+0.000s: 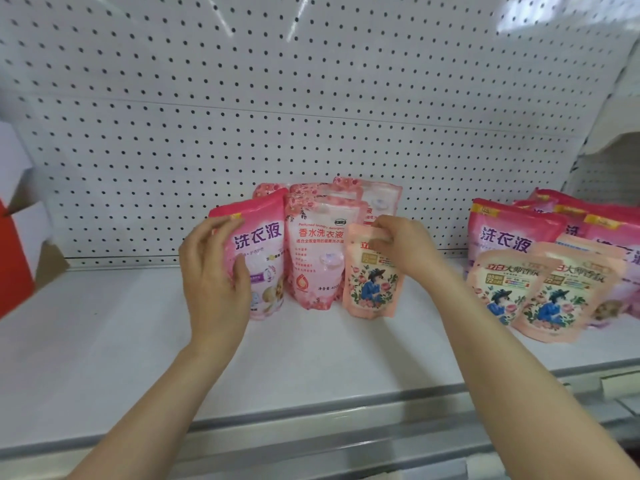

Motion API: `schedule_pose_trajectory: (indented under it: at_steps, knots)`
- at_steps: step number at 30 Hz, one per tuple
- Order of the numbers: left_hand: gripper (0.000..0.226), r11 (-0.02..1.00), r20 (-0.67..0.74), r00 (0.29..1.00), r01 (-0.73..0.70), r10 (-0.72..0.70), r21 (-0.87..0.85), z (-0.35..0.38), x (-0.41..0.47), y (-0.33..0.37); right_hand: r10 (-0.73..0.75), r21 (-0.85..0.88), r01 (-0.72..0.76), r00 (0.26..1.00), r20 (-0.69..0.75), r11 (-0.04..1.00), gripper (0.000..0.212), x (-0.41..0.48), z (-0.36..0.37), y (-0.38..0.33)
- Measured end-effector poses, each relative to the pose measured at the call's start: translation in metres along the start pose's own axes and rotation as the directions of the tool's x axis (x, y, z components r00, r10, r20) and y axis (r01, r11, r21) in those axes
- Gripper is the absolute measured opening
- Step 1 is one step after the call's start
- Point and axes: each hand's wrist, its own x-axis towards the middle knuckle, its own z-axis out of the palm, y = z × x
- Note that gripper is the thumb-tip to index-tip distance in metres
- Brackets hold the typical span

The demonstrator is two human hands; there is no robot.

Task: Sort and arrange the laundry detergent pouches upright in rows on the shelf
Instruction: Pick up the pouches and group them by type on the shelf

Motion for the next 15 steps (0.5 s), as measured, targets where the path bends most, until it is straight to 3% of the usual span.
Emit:
schedule_pose_trajectory:
  at_steps: [2, 5, 9, 12, 15]
  knots:
    - [0.051, 0.999, 0.059, 0.998, -0.008, 0.010, -0.033, 0.006, -0.004, 0.006, -0.037, -0.001, 0.037, 0.997, -0.063, 0.999, 0.030, -0.006, 0.001, 0.003]
    - [0.055, 0.990, 0.261, 0.965, 0.063, -0.028, -0.124, 0.026, -0.012, 0.015, -0.120, 0.038, 0.128, 0.977, -0.175, 0.991, 0.046, -0.024, -0.002, 0.006]
    - [0.067, 0.982, 0.487, 0.871, 0.144, -0.067, -0.123, 0.063, -0.031, 0.033, -0.164, 0.034, 0.198, 0.885, -0.436, 0.980, 0.043, -0.059, -0.017, 0.032]
    - [0.075, 0.980, 0.554, 0.830, 0.160, -0.067, -0.121, 0.089, -0.037, 0.049, -0.127, -0.081, 0.099, 0.820, -0.558, 0.992, 0.040, -0.072, -0.043, 0.068]
    - [0.083, 0.980, 0.556, 0.825, 0.177, -0.099, -0.089, 0.113, -0.033, 0.061, -0.046, -0.200, -0.060, 0.874, -0.483, 0.978, 0.035, -0.072, -0.072, 0.107]
